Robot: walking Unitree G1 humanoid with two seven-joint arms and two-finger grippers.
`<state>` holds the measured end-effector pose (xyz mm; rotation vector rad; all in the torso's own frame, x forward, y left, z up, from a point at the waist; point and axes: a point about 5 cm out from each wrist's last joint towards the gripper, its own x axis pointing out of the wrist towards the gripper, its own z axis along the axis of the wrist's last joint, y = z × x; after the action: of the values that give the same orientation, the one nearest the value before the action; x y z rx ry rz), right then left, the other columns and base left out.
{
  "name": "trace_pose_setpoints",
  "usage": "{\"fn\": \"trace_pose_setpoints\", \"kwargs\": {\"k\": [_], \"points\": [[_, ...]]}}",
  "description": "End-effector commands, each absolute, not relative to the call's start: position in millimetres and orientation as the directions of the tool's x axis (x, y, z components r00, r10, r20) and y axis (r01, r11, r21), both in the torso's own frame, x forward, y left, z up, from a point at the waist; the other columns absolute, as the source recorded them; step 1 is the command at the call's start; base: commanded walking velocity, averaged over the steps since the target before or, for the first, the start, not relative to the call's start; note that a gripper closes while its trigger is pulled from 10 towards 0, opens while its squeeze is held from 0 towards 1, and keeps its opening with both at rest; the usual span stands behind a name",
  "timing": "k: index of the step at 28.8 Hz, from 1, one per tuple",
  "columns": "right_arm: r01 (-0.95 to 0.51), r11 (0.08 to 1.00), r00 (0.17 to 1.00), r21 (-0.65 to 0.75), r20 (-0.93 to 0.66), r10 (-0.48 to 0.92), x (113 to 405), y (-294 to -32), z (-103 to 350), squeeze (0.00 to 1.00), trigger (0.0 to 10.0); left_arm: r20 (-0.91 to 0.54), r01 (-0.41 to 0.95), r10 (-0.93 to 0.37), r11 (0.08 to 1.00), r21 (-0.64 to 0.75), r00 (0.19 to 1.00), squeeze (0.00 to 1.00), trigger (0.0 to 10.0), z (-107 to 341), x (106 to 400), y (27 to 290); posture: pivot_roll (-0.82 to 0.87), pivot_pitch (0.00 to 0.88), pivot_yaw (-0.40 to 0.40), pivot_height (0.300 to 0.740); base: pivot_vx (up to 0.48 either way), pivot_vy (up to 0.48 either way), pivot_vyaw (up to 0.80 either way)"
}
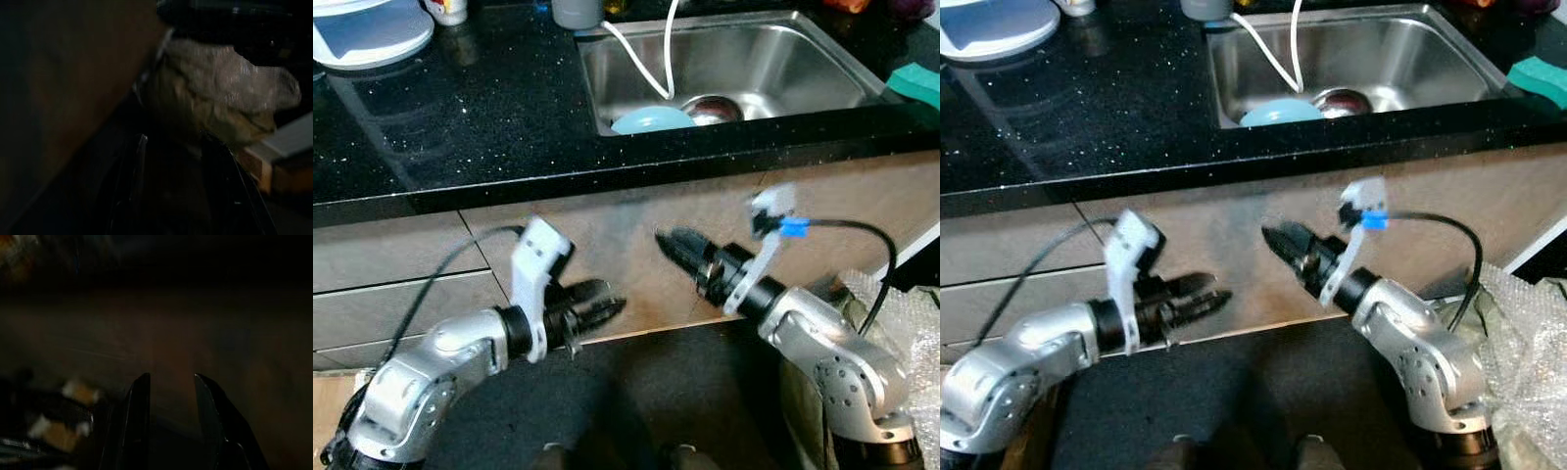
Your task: Kitchen organization
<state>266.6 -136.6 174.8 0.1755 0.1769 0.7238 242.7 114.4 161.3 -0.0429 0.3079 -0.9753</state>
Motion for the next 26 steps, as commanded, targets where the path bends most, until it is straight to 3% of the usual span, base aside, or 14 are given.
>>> {"fn": "trace_pose_setpoints", "kwargs": {"k": [1, 6, 8, 18, 26], "points": [[-0.620, 0.756, 0.707, 0.210, -0.270, 0.654, 262.3, -139.0, 143.2, 0.00, 10.0, -0.351, 0.777, -0.787, 0.594, -0.210, 0.507, 0.00, 10.0, 138.1, 242.2, 116.9, 0.04, 0.148, -0.005, 0.740, 0.000, 0.000, 0.00], [-0.557, 0.807, 0.682, 0.193, -0.448, 0.578, 258.3, -141.9, 99.2, 0.00, 10.0, -0.465, 0.705, -0.710, 0.673, -0.225, 0.529, 0.00, 10.0, 105.0, 247.3, 117.2, 0.04, 0.139, -0.009, 0.740, 0.000, 0.000, 0.00], [-0.536, 0.822, 0.668, 0.192, -0.500, 0.552, 255.9, -140.5, 83.1, 0.00, 10.0, -0.532, 0.699, -0.683, 0.681, -0.216, 0.501, 0.00, 10.0, 88.8, 243.9, 118.8, 0.04, 0.134, -0.012, 0.740, 0.000, 0.000, 0.00], [-0.402, 0.900, 0.663, 0.167, -0.625, 0.412, 258.3, -132.3, 23.4, 0.00, 10.0, -0.638, 0.638, -0.503, 0.769, -0.024, 0.583, 0.00, 10.0, 42.1, 254.5, 122.0, 0.04, 0.124, -0.016, 0.740, 0.000, 0.000, 0.00], [-0.365, 0.920, 0.654, 0.145, -0.663, 0.364, 255.9, -133.2, 7.8, 0.00, 10.0, -0.660, 0.584, -0.425, 0.811, 0.027, 0.620, 0.00, 10.0, 23.8, 255.9, 131.0, 0.03, 0.128, -0.022, 0.740, 0.000, 0.000, 0.00]]}}
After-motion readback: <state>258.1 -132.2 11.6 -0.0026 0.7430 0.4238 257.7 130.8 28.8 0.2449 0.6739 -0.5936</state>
